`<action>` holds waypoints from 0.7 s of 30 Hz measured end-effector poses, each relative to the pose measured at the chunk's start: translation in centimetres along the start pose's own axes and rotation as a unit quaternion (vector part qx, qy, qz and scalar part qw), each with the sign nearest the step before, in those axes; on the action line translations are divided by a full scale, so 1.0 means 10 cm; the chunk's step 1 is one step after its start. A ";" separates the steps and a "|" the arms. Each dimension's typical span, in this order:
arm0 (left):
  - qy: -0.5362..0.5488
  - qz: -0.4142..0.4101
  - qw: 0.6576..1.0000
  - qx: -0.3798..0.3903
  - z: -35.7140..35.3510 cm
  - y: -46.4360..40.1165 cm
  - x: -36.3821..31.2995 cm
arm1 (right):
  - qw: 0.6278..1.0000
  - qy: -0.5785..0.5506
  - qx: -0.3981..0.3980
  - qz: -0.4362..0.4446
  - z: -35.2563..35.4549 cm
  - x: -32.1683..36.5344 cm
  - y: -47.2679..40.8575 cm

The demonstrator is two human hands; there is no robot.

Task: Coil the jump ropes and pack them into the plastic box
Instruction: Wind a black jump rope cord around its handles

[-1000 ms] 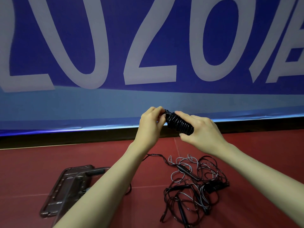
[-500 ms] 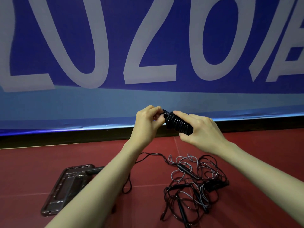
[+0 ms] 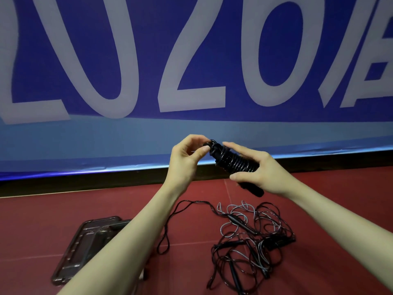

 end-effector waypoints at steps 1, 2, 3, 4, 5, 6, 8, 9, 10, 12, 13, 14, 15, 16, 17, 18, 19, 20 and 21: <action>0.000 -0.003 1.000 -0.006 -0.01 -0.01 0.01 | 1.000 -0.027 0.001 -0.007 -0.01 0.00 0.00; 0.010 -0.001 1.000 -0.014 -0.02 -0.01 0.01 | 0.998 -0.053 0.003 -0.015 -0.02 0.01 0.00; 0.034 0.007 0.999 -0.024 -0.04 -0.02 0.02 | 0.996 -0.081 0.006 -0.025 -0.04 0.01 -0.01; 0.069 0.019 0.997 -0.037 -0.04 -0.03 0.02 | 0.992 -0.117 0.009 -0.035 -0.04 0.01 -0.02; 0.112 0.037 0.992 -0.050 -0.05 -0.03 0.04 | 0.986 -0.160 0.011 -0.048 -0.05 0.00 -0.03; 0.158 0.061 0.984 -0.059 -0.07 -0.04 0.07 | 0.977 -0.204 0.009 -0.063 -0.05 0.00 -0.04; 0.218 0.106 0.968 -0.059 -0.10 -0.03 0.13 | 0.955 -0.282 -0.002 -0.089 -0.05 -0.03 -0.07; 0.224 0.115 0.967 -0.047 -0.12 -0.02 0.14 | 0.945 -0.312 -0.008 -0.098 -0.06 -0.05 -0.08; 0.214 0.116 0.970 -0.028 -0.13 -0.01 0.15 | 0.937 -0.334 -0.014 -0.103 -0.06 -0.07 -0.09; 0.147 0.103 0.984 0.018 -0.14 0.01 0.12 | 0.930 -0.349 -0.031 -0.114 -0.04 -0.11 -0.10; 0.102 0.094 0.990 0.039 -0.14 0.02 0.10 | 0.930 -0.344 -0.043 -0.124 -0.03 -0.13 -0.09; 0.061 0.085 0.993 0.054 -0.15 0.02 0.08 | 0.932 -0.333 -0.056 -0.134 -0.02 -0.14 -0.10; 0.032 0.077 0.994 0.064 -0.17 0.03 0.06 | 0.934 -0.320 -0.066 -0.143 -0.01 -0.14 -0.10; 0.013 0.068 0.995 0.069 -0.18 0.03 0.04 | 0.937 -0.308 -0.074 -0.150 0.01 -0.14 -0.11; -0.002 0.059 0.996 0.072 -0.19 0.03 0.03 | 0.939 -0.297 -0.079 -0.155 0.01 -0.14 -0.13; -0.014 0.050 0.996 0.071 -0.19 0.03 0.02 | 0.941 -0.288 -0.081 -0.158 0.02 -0.14 -0.14; -0.027 0.041 0.996 0.068 -0.19 0.02 0.01 | 0.944 -0.279 -0.080 -0.159 0.03 -0.13 -0.15; -0.037 0.032 0.997 0.065 -0.18 0.02 0.01 | 0.949 -0.262 -0.076 -0.159 0.03 -0.12 -0.16; -0.045 0.024 0.997 0.063 -0.17 0.01 0.00 | 0.956 -0.235 -0.072 -0.158 0.04 -0.11 -0.15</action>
Point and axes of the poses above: each hand's wrist, its own y-axis away from the middle knuckle, its own z-axis out of the back of the hand, x = y × z, the point moved 3 cm from there along -y, towards the middle knuckle, and after that the axes turned 13 degrees about y, right-handed, at the moved point
